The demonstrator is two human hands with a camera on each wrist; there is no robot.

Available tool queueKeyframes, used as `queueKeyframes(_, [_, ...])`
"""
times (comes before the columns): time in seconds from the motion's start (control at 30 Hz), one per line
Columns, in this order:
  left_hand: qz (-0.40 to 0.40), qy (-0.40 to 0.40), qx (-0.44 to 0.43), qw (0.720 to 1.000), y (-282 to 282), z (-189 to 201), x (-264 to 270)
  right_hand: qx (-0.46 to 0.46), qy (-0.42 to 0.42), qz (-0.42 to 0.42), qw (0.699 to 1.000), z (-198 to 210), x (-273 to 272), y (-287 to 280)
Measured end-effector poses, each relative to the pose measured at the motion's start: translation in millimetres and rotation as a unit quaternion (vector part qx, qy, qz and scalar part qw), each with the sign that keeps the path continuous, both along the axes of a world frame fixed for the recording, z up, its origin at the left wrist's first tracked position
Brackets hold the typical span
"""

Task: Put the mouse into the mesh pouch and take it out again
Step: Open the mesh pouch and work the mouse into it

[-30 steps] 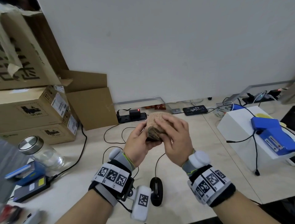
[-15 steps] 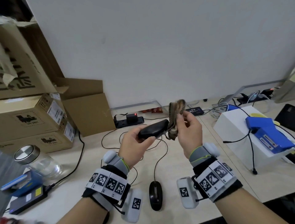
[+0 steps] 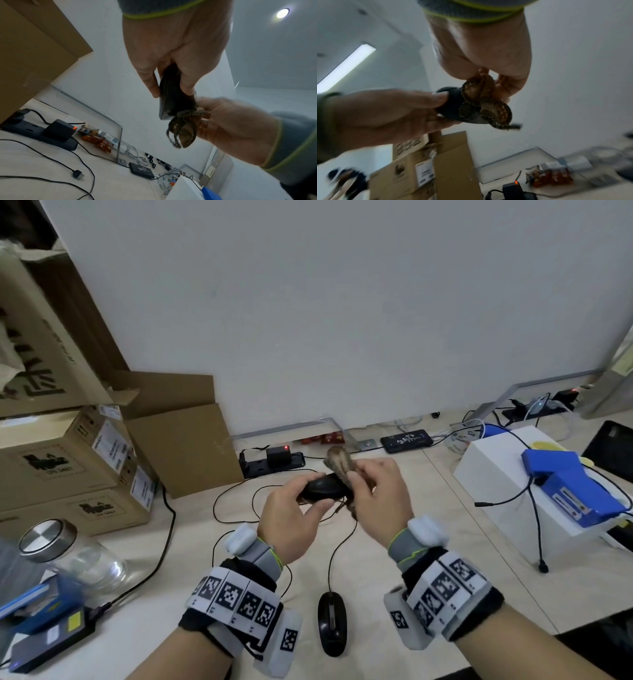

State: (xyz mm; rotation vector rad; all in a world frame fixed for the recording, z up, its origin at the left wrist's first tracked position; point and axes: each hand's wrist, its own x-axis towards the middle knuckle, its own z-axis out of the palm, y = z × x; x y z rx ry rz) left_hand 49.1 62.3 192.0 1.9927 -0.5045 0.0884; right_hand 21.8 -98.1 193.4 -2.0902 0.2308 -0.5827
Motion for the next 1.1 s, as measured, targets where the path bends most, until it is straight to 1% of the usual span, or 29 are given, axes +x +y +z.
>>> queueKeyframes(0.07, [0.014, 0.024, 0.001, 1.0, -2, 0, 3, 0.002, -0.055, 0.067, 0.996, 0, -11, 21])
queueKeyframes(0.1, [0.021, 0.041, 0.015, 0.999, -2, 1, 4, -0.003, -0.079, 0.101, 0.992, 0, -17, 29])
queueKeyframes(0.17, [0.022, 0.05, 0.028, 0.998, 0, 1, 6, -0.012, -0.111, 0.138, 0.984, 0, -20, 31])
queueKeyframes(0.2, [0.017, 0.041, 0.018, 0.999, 1, 2, 4, -0.02, -0.117, 0.125, 0.985, 0, -17, 25])
queueKeyframes(0.23, [0.011, 0.029, 0.006, 0.999, 3, 4, 2, -0.021, -0.109, 0.092, 0.99, -3, -11, 17])
queueKeyframes(0.27, [0.006, 0.022, -0.004, 1.0, 5, 6, 1, -0.006, -0.079, 0.049, 0.996, -7, -3, 7])
queueKeyframes(0.3, [0.002, 0.023, -0.013, 1.0, 6, 7, -1, 0.033, -0.032, 0.01, 0.999, -11, 4, -3])
queueKeyframes(0.33, [0.002, 0.034, -0.021, 0.999, 8, 8, -1, 0.091, 0.009, -0.018, 0.996, -13, 10, -12])
queueKeyframes(0.37, [0.004, 0.054, -0.036, 0.998, 8, 8, -2, 0.149, 0.028, -0.035, 0.988, -13, 13, -19])
queueKeyframes(0.47, [0.009, 0.108, -0.099, 0.989, 6, 9, -1, 0.28, 0.014, -0.042, 0.959, -2, 11, -26])
queueKeyframes(0.53, [0.007, 0.137, -0.137, 0.981, 4, 7, -1, 0.312, -0.003, -0.016, 0.95, 10, 5, -21])
queueKeyframes(0.63, [-0.008, 0.187, -0.19, 0.964, 0, 4, -2, 0.3, -0.03, -0.004, 0.953, 14, 2, -11])
queueKeyframes(0.7, [-0.043, 0.224, -0.202, 0.952, -3, 4, -5, 0.27, -0.039, -0.003, 0.962, 14, 1, -6])
queueKeyframes(0.73, [-0.062, 0.253, -0.21, 0.942, -4, 5, -5, 0.259, -0.04, 0.008, 0.965, 15, -1, -4])
queueKeyframes(0.8, [-0.082, 0.325, -0.236, 0.912, -7, 8, -5, 0.25, -0.035, 0.044, 0.967, 17, -3, 1])
queueKeyframes(0.87, [-0.075, 0.377, -0.262, 0.885, -8, 10, -4, 0.253, -0.032, 0.075, 0.964, 17, -3, 3])
queueKeyframes(0.93, [-0.061, 0.398, -0.277, 0.872, -6, 8, -3, 0.274, -0.045, 0.08, 0.957, 17, -3, 1])
queueKeyframes(1.0, [-0.037, 0.401, -0.298, 0.865, -4, 2, 1, 0.305, -0.057, 0.048, 0.949, 15, -1, -3])
queueKeyframes(1.07, [-0.033, 0.406, -0.327, 0.853, -2, 0, 2, 0.305, -0.06, 0.026, 0.95, 11, 1, -4])
queueKeyframes(1.1, [-0.038, 0.412, -0.339, 0.845, -3, 1, 2, 0.291, -0.06, 0.031, 0.954, 8, 0, -2])
